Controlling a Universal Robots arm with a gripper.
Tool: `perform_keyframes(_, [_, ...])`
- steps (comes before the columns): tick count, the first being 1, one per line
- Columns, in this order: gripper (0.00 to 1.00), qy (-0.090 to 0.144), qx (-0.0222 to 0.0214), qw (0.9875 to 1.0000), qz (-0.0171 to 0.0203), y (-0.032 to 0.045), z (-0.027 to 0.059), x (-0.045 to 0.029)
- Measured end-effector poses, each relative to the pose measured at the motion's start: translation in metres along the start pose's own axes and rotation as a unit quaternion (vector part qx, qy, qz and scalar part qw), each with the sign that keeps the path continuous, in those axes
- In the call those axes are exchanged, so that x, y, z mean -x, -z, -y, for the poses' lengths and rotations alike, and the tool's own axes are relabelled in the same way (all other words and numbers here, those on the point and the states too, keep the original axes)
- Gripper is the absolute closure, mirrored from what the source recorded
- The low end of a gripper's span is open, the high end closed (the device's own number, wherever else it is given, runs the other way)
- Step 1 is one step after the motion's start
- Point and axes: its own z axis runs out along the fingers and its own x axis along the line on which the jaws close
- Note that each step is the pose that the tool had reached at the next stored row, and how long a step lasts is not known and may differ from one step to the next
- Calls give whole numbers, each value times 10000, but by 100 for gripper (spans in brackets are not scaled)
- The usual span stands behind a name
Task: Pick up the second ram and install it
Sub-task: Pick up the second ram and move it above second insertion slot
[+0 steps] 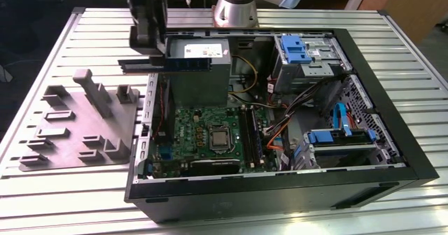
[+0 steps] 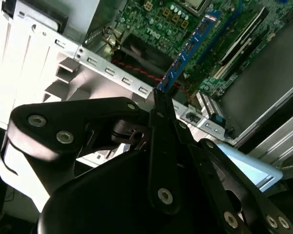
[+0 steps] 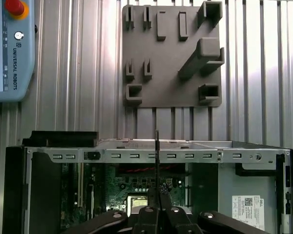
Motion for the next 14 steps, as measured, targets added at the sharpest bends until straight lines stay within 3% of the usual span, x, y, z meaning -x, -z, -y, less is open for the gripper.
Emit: perform_keyframes(14, [88, -1, 16, 10000, 0, 29, 547, -6])
